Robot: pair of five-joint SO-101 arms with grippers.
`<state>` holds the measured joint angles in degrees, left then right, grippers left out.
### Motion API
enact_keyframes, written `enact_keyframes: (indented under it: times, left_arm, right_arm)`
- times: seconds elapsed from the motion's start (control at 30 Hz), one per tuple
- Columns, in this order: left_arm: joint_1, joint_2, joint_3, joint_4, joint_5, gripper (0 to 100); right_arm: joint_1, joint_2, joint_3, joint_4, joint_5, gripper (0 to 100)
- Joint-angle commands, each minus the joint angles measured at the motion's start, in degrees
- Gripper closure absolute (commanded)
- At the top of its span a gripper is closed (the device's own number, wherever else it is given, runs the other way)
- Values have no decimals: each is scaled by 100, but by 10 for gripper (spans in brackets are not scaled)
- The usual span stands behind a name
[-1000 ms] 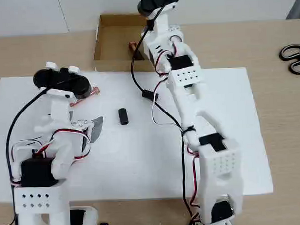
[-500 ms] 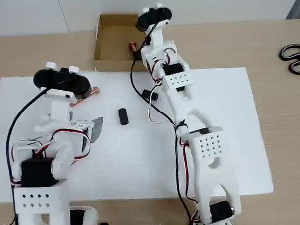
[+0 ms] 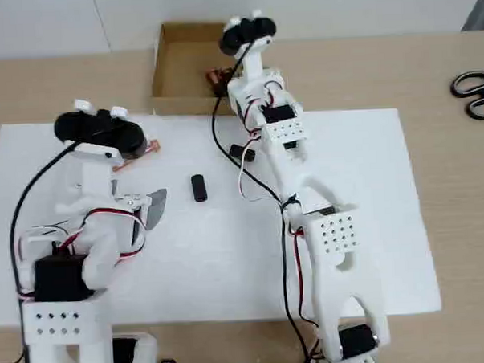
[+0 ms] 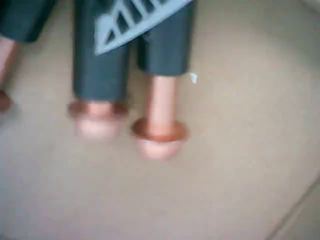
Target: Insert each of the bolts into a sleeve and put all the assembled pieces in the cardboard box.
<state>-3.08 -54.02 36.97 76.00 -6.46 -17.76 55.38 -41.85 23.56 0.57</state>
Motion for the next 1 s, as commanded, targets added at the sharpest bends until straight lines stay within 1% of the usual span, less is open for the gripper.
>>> enact_keyframes:
  times: [0.0,0.1,0.3,0.43,0.73,0.87,0.97]
  left_arm:
    - [-35,-79,-40,-132,-26,745]
    - [-35,-79,-40,-132,-26,745]
    - [-35,-79,-57,-132,-26,745]
    - [-35,-79,-57,-132,-26,745]
    - [-35,-79,-48,-97,-26,745]
    - [-35,-79,-40,-88,-26,745]
    - [-35,-79,-40,-88,-26,745]
  right_arm:
    - [13,-251,-281,-101,35,815]
    - [31,-462,-281,224,35,815]
    - [171,-1279,-281,1525,35,815]
    - [365,-1851,-281,2615,26,815]
    - [1059,-3081,-281,5288,26,815]
    - [1077,-3758,-281,6545,26,815]
    - [1051,-4356,-281,7169,26,815]
